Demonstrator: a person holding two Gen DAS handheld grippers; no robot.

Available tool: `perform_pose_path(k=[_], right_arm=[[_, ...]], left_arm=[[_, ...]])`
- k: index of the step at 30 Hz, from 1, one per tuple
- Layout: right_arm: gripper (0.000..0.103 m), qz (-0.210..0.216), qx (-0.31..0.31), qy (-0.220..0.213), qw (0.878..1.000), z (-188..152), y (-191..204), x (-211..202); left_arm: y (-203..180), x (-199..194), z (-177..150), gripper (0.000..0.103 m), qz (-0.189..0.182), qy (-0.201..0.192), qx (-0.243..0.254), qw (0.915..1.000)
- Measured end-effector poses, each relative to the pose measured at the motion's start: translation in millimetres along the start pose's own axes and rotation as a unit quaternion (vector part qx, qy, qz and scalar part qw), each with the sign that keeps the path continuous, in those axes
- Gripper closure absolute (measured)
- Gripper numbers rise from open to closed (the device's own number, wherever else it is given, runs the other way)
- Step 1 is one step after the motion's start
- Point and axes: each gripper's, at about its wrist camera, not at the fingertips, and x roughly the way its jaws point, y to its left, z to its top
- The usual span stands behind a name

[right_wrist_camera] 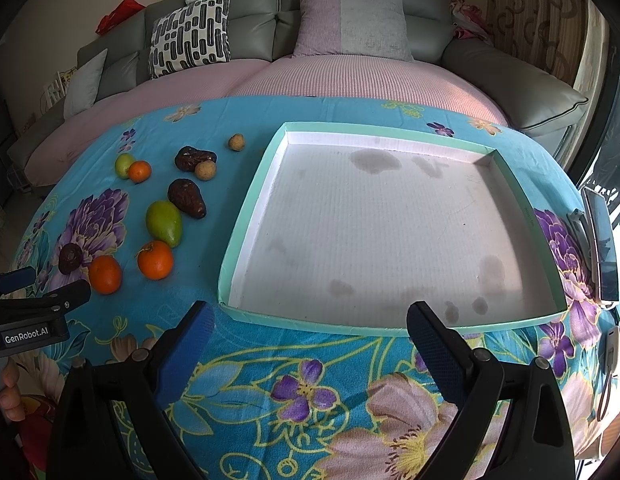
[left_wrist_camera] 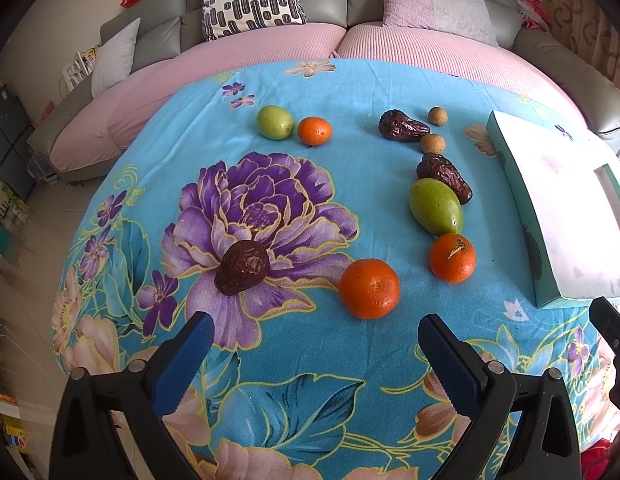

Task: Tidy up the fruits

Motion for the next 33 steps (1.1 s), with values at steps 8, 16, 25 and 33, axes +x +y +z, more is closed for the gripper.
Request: perform_pose_path(k=[8,16,25,33], right_arm=[[0.006,0.000,-0.001,0.003,1.000,-1,1,1],[0.006,0.001,-0.009,0.014,1.000,1,1,5],[0.006,0.001,-0.024,0.003,1.000,11,6,9],[0.006,0.078,-0.010,-0.032,0.996,36,17,11]], left_arm=[[2,0,2,0.000,-0.024,0.004,-0.003,0.9997],[10,-5,12,0.000,-0.034,-0.015,-0.016,0.9992],[41,-7,33,0.000,-0.004,-0.074,-0.063,0.9953],[62,3,34,0.000,-0.020,-0.083,-0.104,0.9909]])
